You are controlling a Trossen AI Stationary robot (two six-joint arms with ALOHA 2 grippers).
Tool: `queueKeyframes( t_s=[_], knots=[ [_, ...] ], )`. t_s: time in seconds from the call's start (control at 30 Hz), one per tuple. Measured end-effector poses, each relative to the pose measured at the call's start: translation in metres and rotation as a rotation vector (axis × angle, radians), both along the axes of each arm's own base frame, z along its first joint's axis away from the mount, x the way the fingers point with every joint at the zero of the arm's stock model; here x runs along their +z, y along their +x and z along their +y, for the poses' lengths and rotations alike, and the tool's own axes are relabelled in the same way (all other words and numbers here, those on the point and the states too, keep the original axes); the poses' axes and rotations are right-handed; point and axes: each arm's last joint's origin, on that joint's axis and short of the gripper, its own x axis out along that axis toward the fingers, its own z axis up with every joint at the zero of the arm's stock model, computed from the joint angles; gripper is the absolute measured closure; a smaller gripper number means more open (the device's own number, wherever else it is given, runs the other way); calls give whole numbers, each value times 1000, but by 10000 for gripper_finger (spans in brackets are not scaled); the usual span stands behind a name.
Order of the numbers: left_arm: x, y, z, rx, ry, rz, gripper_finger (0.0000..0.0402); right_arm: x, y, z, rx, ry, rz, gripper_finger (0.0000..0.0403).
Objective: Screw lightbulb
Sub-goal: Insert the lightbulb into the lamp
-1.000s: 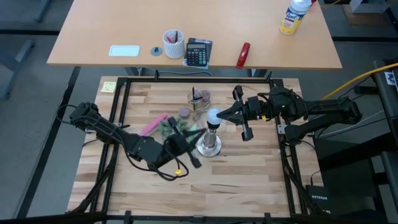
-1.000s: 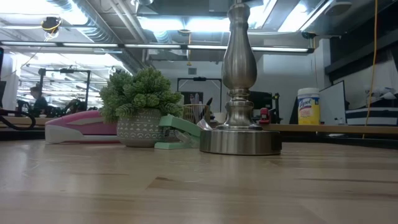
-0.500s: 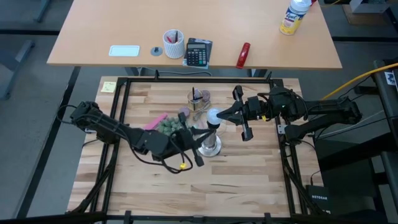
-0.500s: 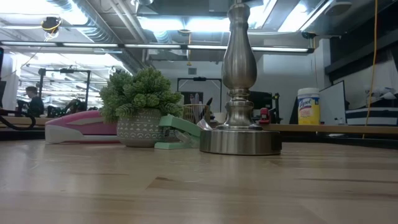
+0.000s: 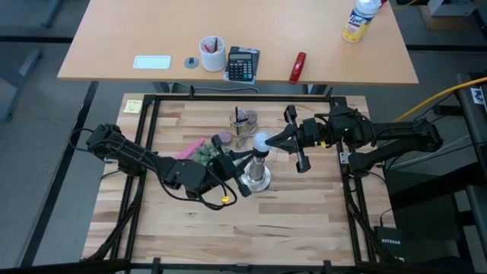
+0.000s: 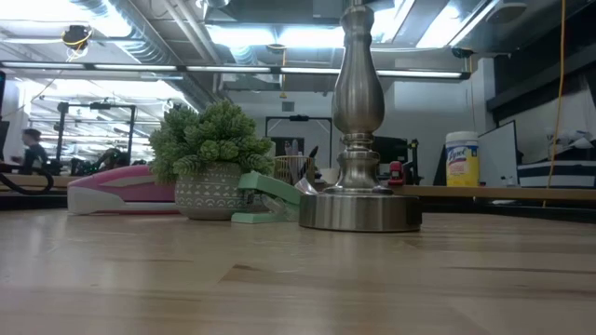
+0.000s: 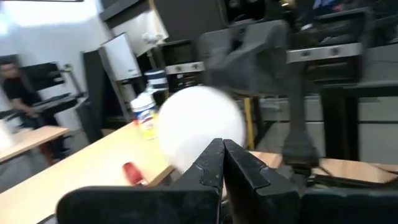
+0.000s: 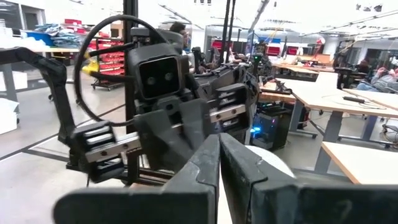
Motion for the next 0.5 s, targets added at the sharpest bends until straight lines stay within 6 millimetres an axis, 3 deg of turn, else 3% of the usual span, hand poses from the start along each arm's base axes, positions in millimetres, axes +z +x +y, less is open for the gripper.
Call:
queueKeyframes(
  t_s=[0.5],
  knots=[
    [0,-2,0,74,14,21,400,-5,1,1,26,-4,39,386]
  ],
)
